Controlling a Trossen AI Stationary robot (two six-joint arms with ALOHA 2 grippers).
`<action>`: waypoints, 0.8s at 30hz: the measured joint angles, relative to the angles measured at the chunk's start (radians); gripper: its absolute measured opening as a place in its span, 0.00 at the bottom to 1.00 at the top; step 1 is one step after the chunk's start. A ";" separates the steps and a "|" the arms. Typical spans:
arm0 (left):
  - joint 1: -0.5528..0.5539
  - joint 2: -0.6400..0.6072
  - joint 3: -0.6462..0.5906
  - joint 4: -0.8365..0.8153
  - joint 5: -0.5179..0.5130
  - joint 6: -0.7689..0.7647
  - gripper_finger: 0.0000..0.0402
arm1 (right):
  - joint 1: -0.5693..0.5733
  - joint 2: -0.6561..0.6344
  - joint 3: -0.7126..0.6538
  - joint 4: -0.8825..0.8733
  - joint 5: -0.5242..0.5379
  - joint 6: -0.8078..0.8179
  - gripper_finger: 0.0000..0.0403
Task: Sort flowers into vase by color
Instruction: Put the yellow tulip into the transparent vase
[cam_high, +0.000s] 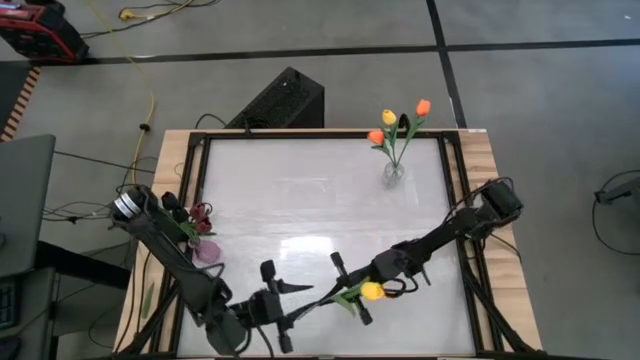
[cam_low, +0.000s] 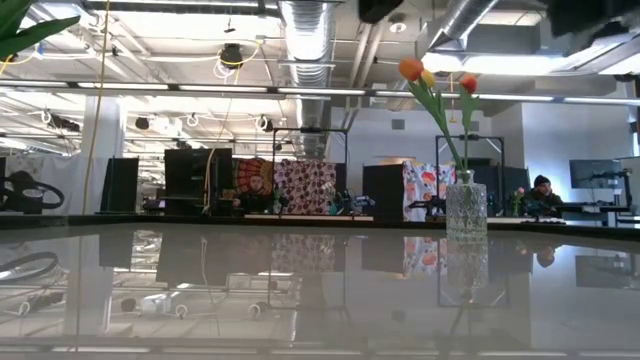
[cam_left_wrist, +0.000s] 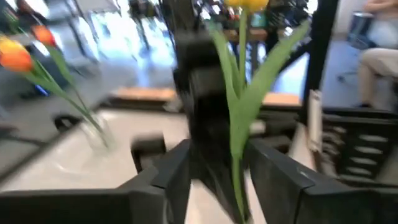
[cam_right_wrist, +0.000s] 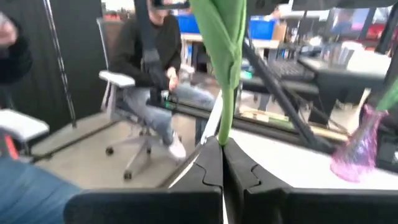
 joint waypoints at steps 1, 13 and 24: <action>0.000 -0.022 0.000 -0.065 0.031 -0.066 0.37 | 0.000 -0.028 -0.007 -0.045 0.004 0.000 0.04; -0.023 -0.218 0.000 -0.428 0.163 -0.251 0.43 | 0.013 -0.660 -0.250 -0.737 0.274 0.191 0.05; -0.019 -0.264 0.000 -0.450 -0.036 -0.030 0.38 | -0.256 -1.145 -0.286 -1.234 0.763 0.297 0.05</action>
